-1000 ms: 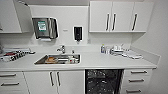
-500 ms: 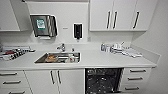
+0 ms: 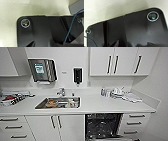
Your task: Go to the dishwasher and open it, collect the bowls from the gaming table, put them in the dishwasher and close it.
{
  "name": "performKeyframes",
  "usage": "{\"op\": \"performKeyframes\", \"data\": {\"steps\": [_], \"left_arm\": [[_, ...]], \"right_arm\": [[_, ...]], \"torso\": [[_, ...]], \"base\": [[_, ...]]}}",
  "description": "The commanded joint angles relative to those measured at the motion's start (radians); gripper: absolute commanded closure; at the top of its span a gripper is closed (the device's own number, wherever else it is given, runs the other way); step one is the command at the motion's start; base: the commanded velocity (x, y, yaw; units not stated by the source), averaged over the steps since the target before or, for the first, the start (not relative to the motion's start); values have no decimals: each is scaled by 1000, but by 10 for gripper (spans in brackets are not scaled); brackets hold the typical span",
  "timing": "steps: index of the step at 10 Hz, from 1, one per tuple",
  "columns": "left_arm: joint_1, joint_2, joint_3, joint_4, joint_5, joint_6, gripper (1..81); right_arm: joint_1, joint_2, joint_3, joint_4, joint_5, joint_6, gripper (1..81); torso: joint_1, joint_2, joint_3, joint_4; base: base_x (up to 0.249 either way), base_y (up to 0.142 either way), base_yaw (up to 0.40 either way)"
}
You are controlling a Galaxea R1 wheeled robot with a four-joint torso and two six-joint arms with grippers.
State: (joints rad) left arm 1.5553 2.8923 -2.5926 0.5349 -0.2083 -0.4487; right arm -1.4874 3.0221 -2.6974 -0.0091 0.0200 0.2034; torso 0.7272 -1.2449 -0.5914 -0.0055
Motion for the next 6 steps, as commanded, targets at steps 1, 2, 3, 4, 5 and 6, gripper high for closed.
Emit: {"op": "performKeyframes", "data": {"steps": [1,2,3,4,5,6], "left_arm": [[-34,-7,2,10,38,2,10],[-36,-7,0,10,40,2,10],[-36,-1,-11,10,40,2,10],[-36,10,-31,10,40,5,10],[-36,24,-58,10,40,5,10],[-36,35,-75,10,41,5,10]], "right_arm": [[40,30,-56,-11,-57,2,10],[40,30,-57,-11,-57,2,10],[40,30,-53,-11,-63,2,10],[37,23,-56,-15,-75,-6,10],[37,23,-51,-12,-77,-6,10],[37,23,-53,-12,-75,-6,10]], "torso": [[-63,98,0,0],[-85,132,0,0],[-107,166,0,0],[-129,201,-1,0],[-149,232,-1,0],[-175,272,-1,0]], "base": [[0,0,0],[0,0,0],[0,0,0],[0,0,0],[0,0,0],[0,0,0]]}}
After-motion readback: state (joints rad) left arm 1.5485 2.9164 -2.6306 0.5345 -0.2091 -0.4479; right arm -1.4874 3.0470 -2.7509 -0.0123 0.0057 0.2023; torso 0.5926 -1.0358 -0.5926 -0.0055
